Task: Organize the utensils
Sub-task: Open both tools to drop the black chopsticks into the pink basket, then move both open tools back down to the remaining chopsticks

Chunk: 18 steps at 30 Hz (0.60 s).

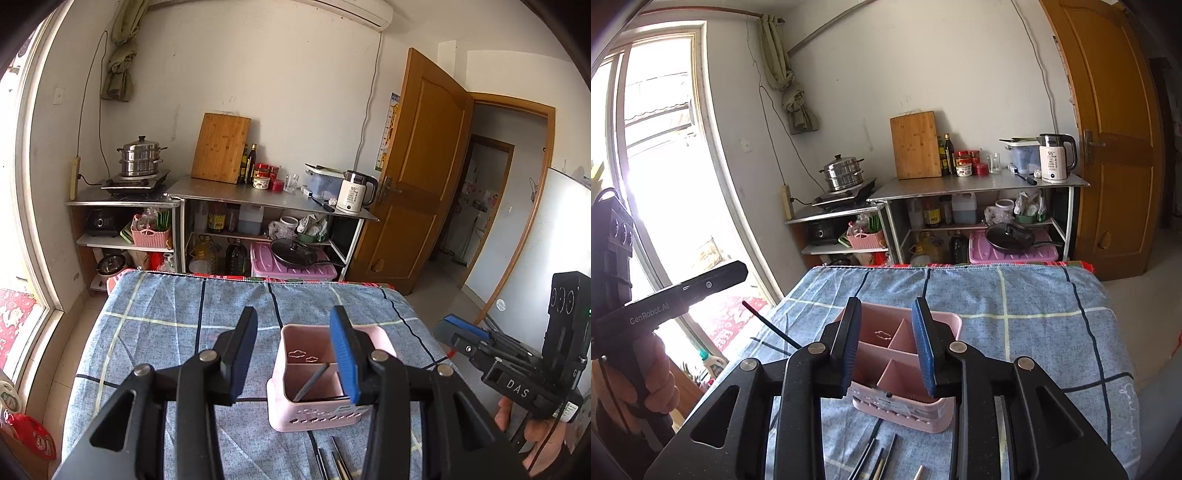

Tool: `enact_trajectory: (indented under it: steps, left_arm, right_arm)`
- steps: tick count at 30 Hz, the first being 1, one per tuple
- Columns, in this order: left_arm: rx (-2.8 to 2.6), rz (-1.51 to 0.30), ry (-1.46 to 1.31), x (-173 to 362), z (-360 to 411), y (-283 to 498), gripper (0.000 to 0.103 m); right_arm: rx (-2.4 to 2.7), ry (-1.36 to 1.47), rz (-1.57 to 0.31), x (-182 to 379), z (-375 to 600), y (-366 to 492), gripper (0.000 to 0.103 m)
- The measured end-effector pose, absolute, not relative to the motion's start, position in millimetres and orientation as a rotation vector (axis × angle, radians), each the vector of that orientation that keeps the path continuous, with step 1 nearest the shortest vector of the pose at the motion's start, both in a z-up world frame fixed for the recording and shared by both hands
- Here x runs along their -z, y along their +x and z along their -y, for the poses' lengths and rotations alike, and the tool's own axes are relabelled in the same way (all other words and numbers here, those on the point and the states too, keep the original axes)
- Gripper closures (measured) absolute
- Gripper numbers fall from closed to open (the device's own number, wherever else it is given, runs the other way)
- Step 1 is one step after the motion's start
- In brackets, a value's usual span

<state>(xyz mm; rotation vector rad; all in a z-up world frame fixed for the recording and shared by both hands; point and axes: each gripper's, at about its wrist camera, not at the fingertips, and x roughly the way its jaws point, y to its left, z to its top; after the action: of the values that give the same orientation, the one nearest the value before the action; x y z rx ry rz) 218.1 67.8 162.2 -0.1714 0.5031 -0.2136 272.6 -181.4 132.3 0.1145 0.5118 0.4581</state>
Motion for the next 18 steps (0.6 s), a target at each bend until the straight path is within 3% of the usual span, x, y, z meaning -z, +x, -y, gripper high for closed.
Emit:
enact_trajectory:
  steps: [9,18]
  left_arm:
    - [0.231,-0.452,-0.147,-160.8,-59.9,163.5,0.058]
    - [0.284,-0.59,-0.155,-88.7,-46.0,133.2,0.057]
  right_arm:
    - [-0.44,0.148,-0.47,-133.1,211.8,222.2,0.074]
    - [-0.385,0.129,-0.584,-72.0,234.7,182.1,0.074]
